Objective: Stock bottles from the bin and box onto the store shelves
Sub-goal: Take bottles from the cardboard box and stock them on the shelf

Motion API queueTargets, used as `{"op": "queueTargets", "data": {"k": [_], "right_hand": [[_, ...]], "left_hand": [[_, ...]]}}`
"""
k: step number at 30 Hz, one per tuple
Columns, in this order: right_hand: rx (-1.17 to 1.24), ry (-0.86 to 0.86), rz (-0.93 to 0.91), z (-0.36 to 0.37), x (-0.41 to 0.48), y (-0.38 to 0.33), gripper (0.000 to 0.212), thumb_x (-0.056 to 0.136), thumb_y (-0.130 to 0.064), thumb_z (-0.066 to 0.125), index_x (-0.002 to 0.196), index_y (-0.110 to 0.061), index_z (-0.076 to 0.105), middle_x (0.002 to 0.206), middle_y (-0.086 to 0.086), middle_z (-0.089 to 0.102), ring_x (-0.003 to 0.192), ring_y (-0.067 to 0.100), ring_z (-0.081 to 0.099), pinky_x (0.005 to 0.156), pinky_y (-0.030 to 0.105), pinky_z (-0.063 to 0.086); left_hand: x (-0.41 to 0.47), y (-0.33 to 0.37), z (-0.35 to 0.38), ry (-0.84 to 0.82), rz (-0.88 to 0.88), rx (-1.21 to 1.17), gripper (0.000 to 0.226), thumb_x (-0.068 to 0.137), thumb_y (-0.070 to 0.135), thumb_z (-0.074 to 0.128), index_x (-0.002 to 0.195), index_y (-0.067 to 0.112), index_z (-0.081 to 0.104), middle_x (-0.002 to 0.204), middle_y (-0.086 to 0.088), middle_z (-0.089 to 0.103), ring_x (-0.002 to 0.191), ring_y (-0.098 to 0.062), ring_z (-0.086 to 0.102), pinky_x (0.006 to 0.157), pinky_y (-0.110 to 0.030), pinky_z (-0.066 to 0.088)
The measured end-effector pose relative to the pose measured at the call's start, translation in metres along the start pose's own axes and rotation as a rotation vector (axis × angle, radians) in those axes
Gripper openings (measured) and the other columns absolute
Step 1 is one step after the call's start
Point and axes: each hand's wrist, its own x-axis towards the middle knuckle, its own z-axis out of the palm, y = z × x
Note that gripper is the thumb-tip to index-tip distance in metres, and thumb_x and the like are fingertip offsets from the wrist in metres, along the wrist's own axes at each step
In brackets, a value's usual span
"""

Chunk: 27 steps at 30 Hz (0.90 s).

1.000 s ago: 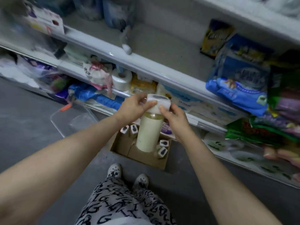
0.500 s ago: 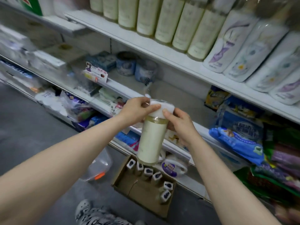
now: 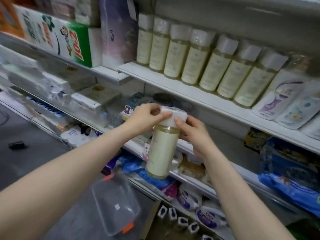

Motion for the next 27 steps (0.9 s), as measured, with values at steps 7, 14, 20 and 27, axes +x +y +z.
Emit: {"op": "queueTargets", "data": {"k": [7, 14, 20, 27], "right_hand": [[0.027, -0.006, -0.076, 0.066, 0.037, -0.028, 0.028, 0.097, -0.023, 0.062, 0.123, -0.015, 0.065, 0.109, 0.002, 0.075, 0.099, 0.015, 0.071, 0.077, 0.025, 0.058], [0.014, -0.032, -0.132, 0.090, 0.087, -0.054, 0.024, 0.096, -0.026, 0.063, 0.119, -0.019, 0.068, 0.109, 0.000, 0.075, 0.100, 0.018, 0.071, 0.081, 0.031, 0.059], [0.016, -0.043, -0.215, 0.096, 0.144, -0.083, 0.026, 0.094, -0.027, 0.066, 0.118, -0.018, 0.068, 0.110, 0.002, 0.075, 0.102, 0.020, 0.071, 0.080, 0.033, 0.057], [0.015, -0.024, -0.295, 0.108, 0.198, -0.118, 0.024, 0.095, -0.021, 0.065, 0.118, -0.015, 0.068, 0.108, 0.001, 0.075, 0.100, 0.018, 0.071, 0.077, 0.028, 0.057]], "left_hand": [[0.020, -0.018, -0.075, 0.043, 0.034, -0.045, 0.044, 0.082, 0.055, 0.068, 0.112, 0.022, 0.069, 0.098, 0.006, 0.071, 0.092, -0.010, 0.068, 0.070, -0.040, 0.062], [0.057, -0.022, -0.117, 0.096, 0.038, -0.066, 0.066, 0.067, 0.070, 0.064, 0.107, 0.019, 0.070, 0.096, 0.003, 0.073, 0.089, -0.013, 0.070, 0.076, -0.045, 0.061], [0.101, -0.006, -0.147, 0.181, 0.081, -0.002, 0.061, 0.073, 0.067, 0.067, 0.108, 0.018, 0.070, 0.097, 0.002, 0.072, 0.093, -0.015, 0.068, 0.085, -0.044, 0.056], [0.145, 0.003, -0.176, 0.253, 0.159, -0.080, 0.049, 0.078, 0.059, 0.069, 0.112, 0.024, 0.069, 0.103, 0.006, 0.073, 0.096, -0.009, 0.069, 0.084, -0.045, 0.059]]}}
